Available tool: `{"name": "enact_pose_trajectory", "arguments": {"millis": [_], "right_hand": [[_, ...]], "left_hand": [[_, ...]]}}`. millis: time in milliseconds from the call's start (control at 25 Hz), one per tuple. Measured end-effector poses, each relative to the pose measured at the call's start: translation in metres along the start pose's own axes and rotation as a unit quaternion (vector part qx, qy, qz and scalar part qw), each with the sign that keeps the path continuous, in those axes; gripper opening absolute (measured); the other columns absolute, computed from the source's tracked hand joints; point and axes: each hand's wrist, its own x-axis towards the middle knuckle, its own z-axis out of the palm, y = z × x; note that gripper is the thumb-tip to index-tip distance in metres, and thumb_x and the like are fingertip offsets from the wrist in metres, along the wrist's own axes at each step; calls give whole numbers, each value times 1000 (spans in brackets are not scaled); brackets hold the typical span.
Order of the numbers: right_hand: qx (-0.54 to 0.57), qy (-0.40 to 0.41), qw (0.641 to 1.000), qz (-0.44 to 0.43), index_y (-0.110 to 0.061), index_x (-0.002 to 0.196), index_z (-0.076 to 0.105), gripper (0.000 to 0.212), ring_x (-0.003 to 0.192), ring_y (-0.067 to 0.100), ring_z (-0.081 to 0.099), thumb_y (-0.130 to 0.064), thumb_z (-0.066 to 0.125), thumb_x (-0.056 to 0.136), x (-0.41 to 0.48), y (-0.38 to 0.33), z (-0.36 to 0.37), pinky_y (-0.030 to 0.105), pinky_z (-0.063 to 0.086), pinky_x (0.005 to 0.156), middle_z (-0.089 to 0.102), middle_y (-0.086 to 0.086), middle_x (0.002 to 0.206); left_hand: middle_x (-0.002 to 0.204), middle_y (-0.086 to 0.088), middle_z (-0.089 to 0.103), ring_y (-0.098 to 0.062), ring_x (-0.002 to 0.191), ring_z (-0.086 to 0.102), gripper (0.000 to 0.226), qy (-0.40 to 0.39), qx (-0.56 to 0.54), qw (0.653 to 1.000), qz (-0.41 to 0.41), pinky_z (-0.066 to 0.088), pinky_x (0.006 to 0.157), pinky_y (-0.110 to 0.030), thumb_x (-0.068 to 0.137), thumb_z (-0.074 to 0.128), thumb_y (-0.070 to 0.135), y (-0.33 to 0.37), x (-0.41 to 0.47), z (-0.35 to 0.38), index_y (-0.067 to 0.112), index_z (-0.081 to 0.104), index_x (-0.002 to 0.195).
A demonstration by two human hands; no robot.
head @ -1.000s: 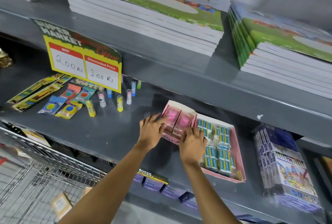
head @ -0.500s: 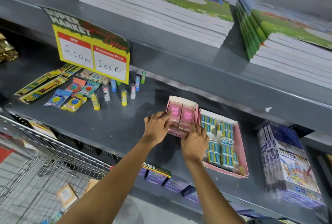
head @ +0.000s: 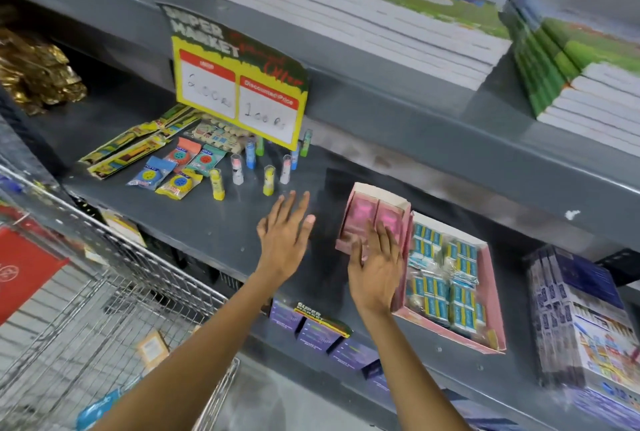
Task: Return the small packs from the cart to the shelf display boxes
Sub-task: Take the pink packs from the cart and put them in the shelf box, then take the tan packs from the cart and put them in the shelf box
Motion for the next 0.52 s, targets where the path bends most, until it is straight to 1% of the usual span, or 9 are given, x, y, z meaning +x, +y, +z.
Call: {"name": "enact_pose_trajectory", "arguments": {"millis": [80, 160, 240, 320, 400, 440, 520], "right_hand": [[51, -21, 998, -25, -9, 123, 56, 48, 121, 34, 49, -39, 38, 89, -5, -28, 19, 48, 37, 102, 57, 15, 129], [94, -49, 992, -65, -11, 123, 56, 46, 121, 32, 48, -40, 41, 90, -17, -61, 44, 46, 36, 102, 55, 14, 132], [147, -85, 980, -108, -12, 122, 56, 44, 121, 30, 48, -39, 45, 89, -37, -98, 70, 43, 37, 101, 54, 13, 133], [188, -115, 961, -168, -12, 122, 57, 41, 120, 29, 48, -36, 48, 89, -63, -133, 95, 40, 37, 99, 54, 12, 133], [200, -149, 939, -237, -13, 123, 56, 39, 122, 26, 46, -32, 48, 90, -95, -163, 123, 37, 34, 100, 54, 12, 133], [203, -167, 931, -253, -13, 123, 57, 39, 123, 24, 45, -31, 49, 90, -112, -172, 136, 35, 33, 101, 54, 11, 133], [196, -227, 924, -237, -13, 122, 57, 39, 123, 22, 45, -33, 47, 90, -157, -180, 178, 38, 35, 101, 55, 9, 133]], "left_hand": [[155, 3, 21, -14, 143, 10, 67, 24, -4, 998, -50, 12, 108, -42, 83, 7, 59, -35, -7, -30, 35, 21, 143], [155, 3, 22, -13, 143, 10, 67, 58, 0, 993, -101, 11, 108, -42, 83, 8, 60, -76, -22, -62, 34, 21, 143], [155, 3, 23, -14, 143, 11, 67, 96, 10, 983, -158, 10, 109, -43, 83, 10, 61, -122, -43, -91, 34, 22, 143], [154, 2, 25, -16, 143, 12, 66, 123, 27, 970, -210, 11, 110, -46, 84, 12, 62, -169, -67, -111, 34, 23, 143], [154, 1, 24, -18, 143, 14, 67, 126, 45, 956, -260, 13, 110, -49, 84, 13, 64, -217, -93, -117, 34, 22, 143], [155, 2, 23, -19, 143, 13, 68, 119, 55, 950, -285, 12, 111, -49, 83, 13, 65, -237, -107, -113, 35, 20, 143], [156, 0, 21, -22, 143, 12, 68, 95, 61, 930, -350, 10, 113, -50, 84, 15, 66, -283, -135, -93, 35, 15, 144]]}}
